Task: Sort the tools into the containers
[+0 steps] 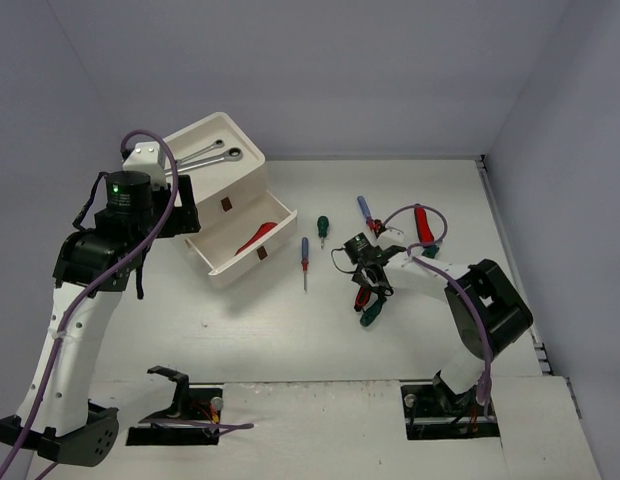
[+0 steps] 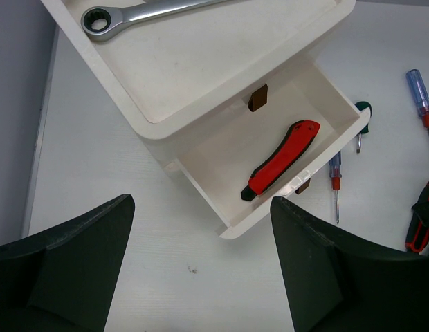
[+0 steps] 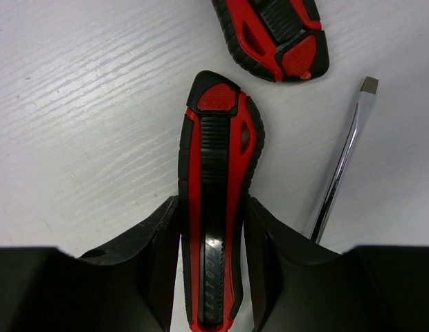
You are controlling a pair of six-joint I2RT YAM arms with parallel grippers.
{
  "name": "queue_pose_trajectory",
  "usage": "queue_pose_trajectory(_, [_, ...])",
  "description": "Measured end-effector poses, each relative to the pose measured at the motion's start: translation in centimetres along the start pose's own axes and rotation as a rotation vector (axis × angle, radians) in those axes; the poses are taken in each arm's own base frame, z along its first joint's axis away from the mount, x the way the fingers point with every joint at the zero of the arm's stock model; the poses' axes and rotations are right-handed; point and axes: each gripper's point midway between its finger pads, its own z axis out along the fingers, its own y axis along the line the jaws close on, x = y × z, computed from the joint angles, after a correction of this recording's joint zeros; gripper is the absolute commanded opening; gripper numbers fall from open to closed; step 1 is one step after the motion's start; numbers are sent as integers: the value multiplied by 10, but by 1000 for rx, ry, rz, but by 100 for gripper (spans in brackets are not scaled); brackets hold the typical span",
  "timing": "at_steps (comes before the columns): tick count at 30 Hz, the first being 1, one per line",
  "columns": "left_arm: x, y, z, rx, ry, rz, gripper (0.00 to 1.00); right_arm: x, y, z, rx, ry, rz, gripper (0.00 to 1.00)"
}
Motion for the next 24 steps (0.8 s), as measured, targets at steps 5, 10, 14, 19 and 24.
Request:
queue_pose_trajectory(5, [0, 0, -1, 1, -3, -1, 77, 1, 4, -2, -20, 10, 3, 0])
queue_pose_trajectory(10, [0, 0, -1, 1, -4, -1, 77, -12, 26, -25, -102, -7, 11, 0])
queue_pose_trajectory(14, [0, 0, -1, 0, -3, -1, 77, -47, 86, -76, -276, -86, 35, 0])
queue_pose_trajectory(19, [0, 0, 0, 0, 0, -2, 77, -91, 183, -166, -547, -184, 89, 3])
queue_pose_trajectory(24, [0, 0, 1, -2, 4, -6, 77, -109, 274, -203, -714, -189, 145, 24])
